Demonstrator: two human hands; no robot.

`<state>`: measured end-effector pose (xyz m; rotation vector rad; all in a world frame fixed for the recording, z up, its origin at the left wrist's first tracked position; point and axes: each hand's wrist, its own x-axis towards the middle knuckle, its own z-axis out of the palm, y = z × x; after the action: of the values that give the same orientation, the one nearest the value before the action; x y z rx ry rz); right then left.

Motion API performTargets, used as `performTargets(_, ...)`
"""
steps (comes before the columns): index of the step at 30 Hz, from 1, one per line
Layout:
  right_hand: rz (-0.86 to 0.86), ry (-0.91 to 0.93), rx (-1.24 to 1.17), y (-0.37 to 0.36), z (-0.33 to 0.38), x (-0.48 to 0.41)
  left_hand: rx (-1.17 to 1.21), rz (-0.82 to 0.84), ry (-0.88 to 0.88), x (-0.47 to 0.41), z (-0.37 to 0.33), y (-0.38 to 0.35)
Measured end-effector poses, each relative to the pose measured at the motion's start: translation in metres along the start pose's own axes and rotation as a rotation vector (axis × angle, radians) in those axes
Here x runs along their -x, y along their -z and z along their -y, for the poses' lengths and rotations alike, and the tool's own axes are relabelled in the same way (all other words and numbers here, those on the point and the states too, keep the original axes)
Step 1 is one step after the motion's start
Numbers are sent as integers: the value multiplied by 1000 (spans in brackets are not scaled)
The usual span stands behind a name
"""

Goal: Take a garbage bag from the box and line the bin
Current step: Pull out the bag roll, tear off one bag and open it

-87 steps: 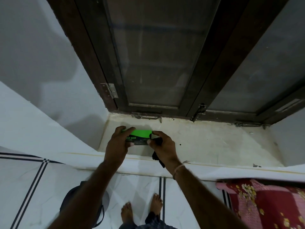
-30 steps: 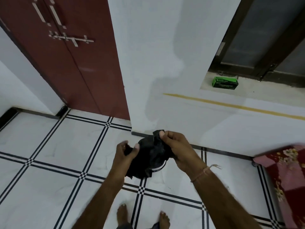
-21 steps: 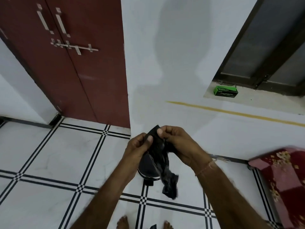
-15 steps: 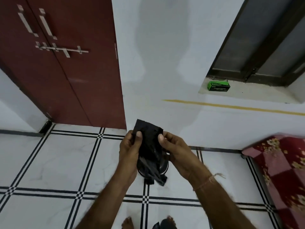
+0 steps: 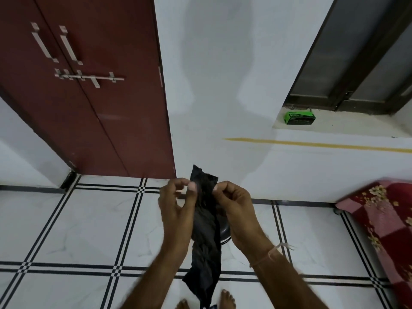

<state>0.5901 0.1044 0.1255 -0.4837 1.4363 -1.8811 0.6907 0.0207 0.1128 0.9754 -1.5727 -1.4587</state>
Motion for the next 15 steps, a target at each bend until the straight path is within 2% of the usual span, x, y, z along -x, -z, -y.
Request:
performTargets(2,3,67,135,-3,-3,-1,131,172,32,3,-11,-1)
performTargets(4,3,90,204,-6,-3,-1,181,238,100,1,-16,-2)
performTargets(11,16,24,151,-6,-8,-7,398,190,319,-8,-5,2)
performTargets(15,28,-53,-9,-5,-6,-6,386,178,396,-10,0,3)
